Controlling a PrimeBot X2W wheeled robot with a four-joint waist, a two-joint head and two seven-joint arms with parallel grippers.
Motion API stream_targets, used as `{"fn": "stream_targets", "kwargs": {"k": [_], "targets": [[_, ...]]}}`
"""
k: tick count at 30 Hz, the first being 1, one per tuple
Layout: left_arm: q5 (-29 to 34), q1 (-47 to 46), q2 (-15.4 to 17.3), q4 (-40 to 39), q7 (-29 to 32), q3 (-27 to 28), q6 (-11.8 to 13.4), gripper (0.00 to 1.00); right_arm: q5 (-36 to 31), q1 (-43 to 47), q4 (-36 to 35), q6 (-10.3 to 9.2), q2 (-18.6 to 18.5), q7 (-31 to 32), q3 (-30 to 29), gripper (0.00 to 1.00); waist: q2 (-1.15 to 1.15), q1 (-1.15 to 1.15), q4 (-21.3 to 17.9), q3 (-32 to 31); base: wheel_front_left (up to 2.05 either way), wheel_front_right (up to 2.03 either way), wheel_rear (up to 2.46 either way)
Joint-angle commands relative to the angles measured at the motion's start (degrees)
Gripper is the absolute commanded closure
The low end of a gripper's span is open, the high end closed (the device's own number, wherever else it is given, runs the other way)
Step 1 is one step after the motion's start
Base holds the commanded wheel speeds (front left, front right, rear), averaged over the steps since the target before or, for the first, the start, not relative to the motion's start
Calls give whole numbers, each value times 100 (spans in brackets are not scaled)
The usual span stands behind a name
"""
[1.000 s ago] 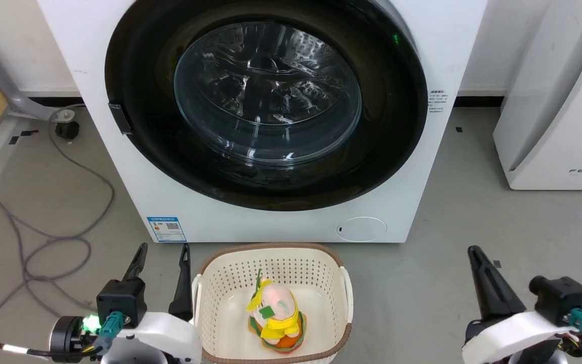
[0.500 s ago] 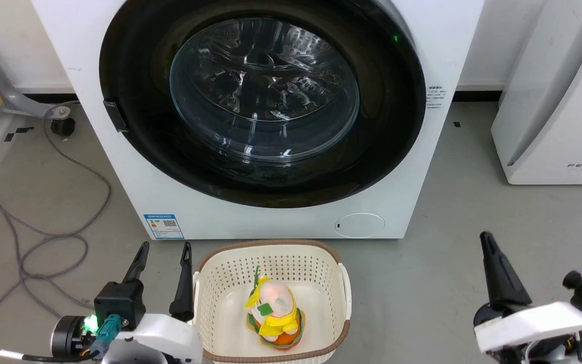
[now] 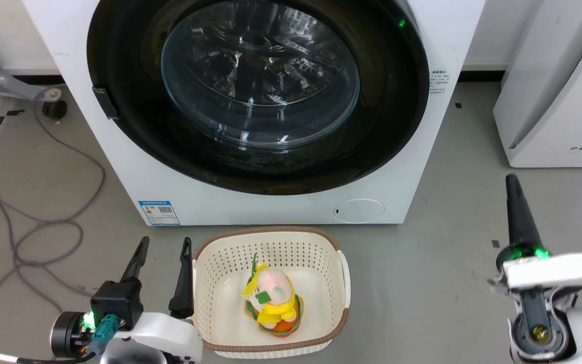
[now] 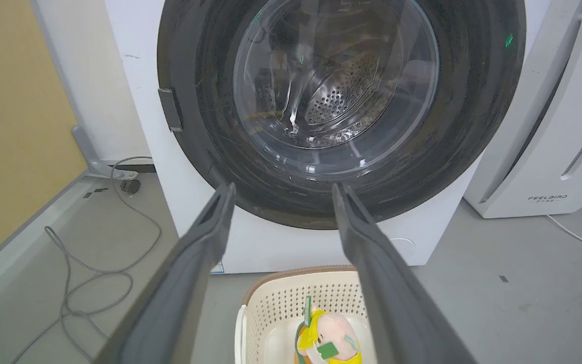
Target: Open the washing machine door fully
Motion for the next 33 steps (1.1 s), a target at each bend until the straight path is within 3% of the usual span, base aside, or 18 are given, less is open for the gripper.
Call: {"fn": "stream_targets", "kwargs": {"k": [1, 5, 6, 16, 24, 33], "targets": [[-58, -90, 14, 1, -61, 16, -37, 0, 310, -219, 96, 3, 2, -57, -33, 100, 0, 0, 3, 42, 0, 0, 0], [-86, -153, 14, -1, -109, 5, -73, 0, 750, -641, 393, 3, -24, -100, -93, 100, 0, 0, 26, 143, 0, 0, 0], [-113, -208, 14, -5, -145, -10, -101, 0, 1075, -1006, 659, 3, -132, -95, -73, 100, 0, 0, 50, 225, 0, 0, 0], [-183, -471, 35, -60, -265, -26, -199, 0, 2040, -2446, 1618, 4, -801, -25, 342, 100, 0, 0, 151, 570, 0, 0, 0], [-231, -687, 60, -60, -361, -89, -285, 0, 2723, -3634, 2483, 4, -1430, 125, 1048, 100, 0, 0, 237, 850, 0, 0, 0], [-320, -840, 67, -42, -468, -78, -357, 0, 3249, -5109, 3649, 4, -1846, 707, 2242, 100, 0, 0, 258, 1202, 0, 0, 0]]}}
